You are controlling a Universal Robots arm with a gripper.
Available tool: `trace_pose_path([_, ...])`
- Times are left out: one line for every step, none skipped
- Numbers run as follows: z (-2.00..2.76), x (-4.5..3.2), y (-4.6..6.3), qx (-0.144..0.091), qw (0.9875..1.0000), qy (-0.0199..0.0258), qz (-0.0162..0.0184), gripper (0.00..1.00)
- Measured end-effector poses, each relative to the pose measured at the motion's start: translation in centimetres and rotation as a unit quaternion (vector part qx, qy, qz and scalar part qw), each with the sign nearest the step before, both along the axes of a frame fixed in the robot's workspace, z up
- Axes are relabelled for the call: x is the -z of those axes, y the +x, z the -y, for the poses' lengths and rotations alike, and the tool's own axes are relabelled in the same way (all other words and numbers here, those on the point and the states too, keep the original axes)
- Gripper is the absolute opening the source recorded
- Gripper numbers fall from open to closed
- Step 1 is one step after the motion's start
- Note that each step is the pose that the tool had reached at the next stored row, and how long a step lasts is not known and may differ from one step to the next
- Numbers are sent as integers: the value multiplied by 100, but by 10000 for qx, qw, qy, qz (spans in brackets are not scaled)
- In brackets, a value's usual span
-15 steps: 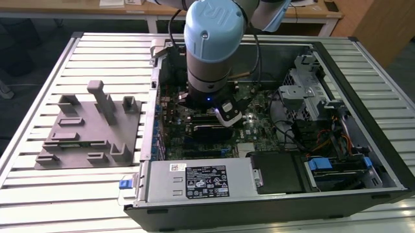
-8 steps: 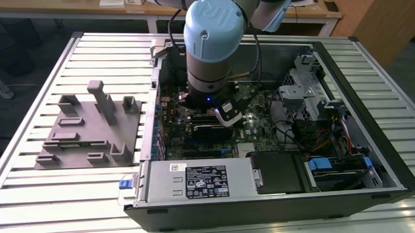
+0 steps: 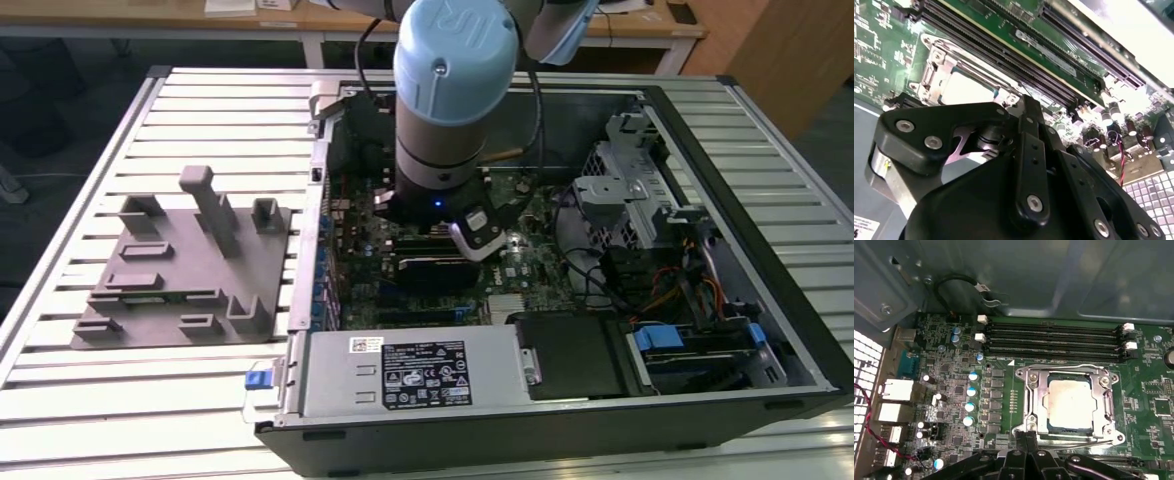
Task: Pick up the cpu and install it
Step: 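Install the second cpu locking lever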
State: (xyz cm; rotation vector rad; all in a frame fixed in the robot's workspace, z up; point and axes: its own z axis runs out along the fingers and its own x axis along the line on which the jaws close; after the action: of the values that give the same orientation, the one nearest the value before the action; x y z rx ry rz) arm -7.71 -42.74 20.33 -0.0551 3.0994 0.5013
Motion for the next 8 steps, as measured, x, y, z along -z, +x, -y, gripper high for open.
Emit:
trace_pose_path([3, 0, 10, 0, 10000, -2, -6, 11])
trace_pose_path([8, 0, 15, 0, 10000, -2, -8, 11])
trace_pose_path([15, 0, 18, 0, 10000, -3, -9, 11])
trace_pose_path([23, 0, 19, 0, 10000, -3, -9, 11])
trace_pose_path([34, 0, 20, 1, 10000, -3, -9, 11])
trace_pose_path([46, -1, 20, 0, 10000, -3, -9, 11])
trace_pose_path([54, -1, 20, 0, 10000, -3, -9, 11])
trace_pose_path([55, 0, 20, 1, 10000, -3, -9, 11])
